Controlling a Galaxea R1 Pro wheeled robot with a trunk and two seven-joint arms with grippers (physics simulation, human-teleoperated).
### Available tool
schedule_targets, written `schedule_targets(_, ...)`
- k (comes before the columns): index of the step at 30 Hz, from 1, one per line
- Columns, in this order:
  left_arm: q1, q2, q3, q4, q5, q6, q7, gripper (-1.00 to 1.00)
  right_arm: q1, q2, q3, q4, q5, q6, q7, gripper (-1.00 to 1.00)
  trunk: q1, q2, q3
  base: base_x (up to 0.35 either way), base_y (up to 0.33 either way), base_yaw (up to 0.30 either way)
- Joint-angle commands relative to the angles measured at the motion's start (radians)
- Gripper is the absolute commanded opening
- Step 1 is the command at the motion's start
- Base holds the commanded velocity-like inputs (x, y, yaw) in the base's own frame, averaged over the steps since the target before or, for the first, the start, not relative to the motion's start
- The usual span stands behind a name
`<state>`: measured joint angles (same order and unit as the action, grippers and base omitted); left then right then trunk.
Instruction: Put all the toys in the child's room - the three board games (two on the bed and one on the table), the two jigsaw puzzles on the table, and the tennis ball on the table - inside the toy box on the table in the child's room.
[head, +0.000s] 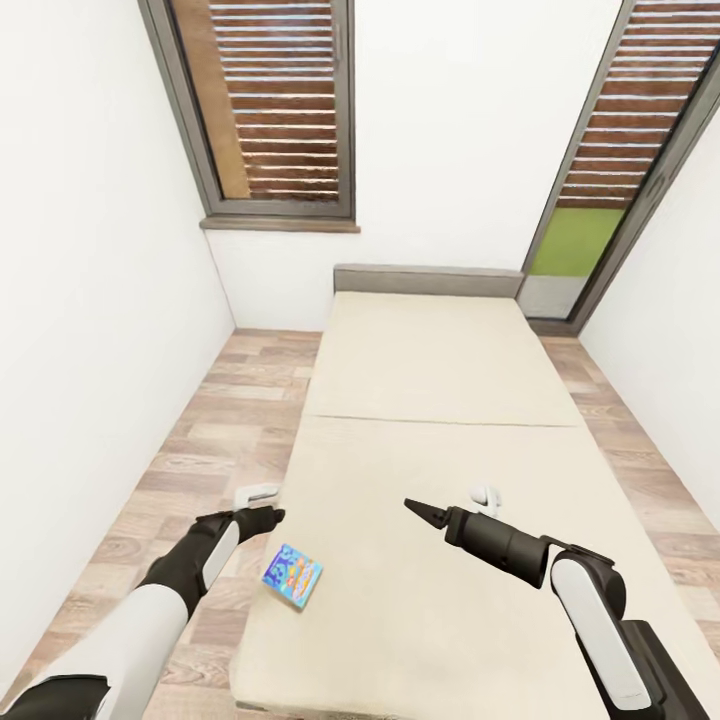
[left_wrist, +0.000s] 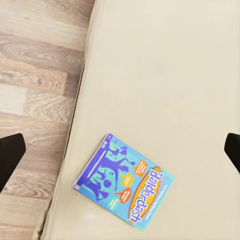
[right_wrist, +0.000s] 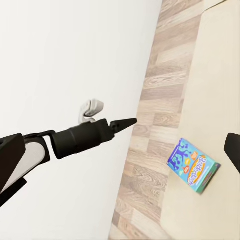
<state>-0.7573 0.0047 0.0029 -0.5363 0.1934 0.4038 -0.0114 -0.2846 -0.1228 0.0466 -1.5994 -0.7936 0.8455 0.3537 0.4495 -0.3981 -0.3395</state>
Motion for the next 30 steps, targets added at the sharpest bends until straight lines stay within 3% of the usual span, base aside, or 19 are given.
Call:
schedule_targets(1, 0.000, -0.004, 0.000, -0.008, 0.006, 0.006, -0.002, 1.00, -0.001, -0.001, 0.000, -0.001, 0.002, 0.003, 0.005, 1.00, 0.000, -0.002, -0.003, 0.000, 0.000, 0.077)
schedule_targets(9, -0.016, -0.016, -0.001, -0.045, 0.007, 0.015, -0.007, 1.00, -0.001, -0.001, -0.001, -0.001, 0.002, 0.006, 0.005, 1.00, 0.000, -0.002, -0.017, 0.000, 0.000, 0.077)
schedule_targets(14, -0.047, -0.025, -0.007, -0.021, 0.004, 0.009, -0.008, 1.00, -0.001, 0.001, 0.000, -0.001, 0.001, 0.005, 0.006, 1.00, 0.000, -0.002, -0.025, 0.000, 0.000, 0.077)
schedule_targets(24, -0.052, -0.028, -0.010, -0.010, 0.003, 0.009, -0.011, 1.00, -0.001, 0.012, 0.004, -0.002, 0.003, 0.003, 0.002, 1.00, 0.000, -0.002, -0.041, 0.000, 0.000, 0.077)
schedule_targets(30, -0.053, -0.029, -0.038, -0.010, 0.003, 0.008, -0.008, 1.00, -0.001, 0.007, 0.001, -0.002, 0.000, 0.003, 0.007, 1.00, 0.000, -0.002, -0.051, 0.000, 0.000, 0.077)
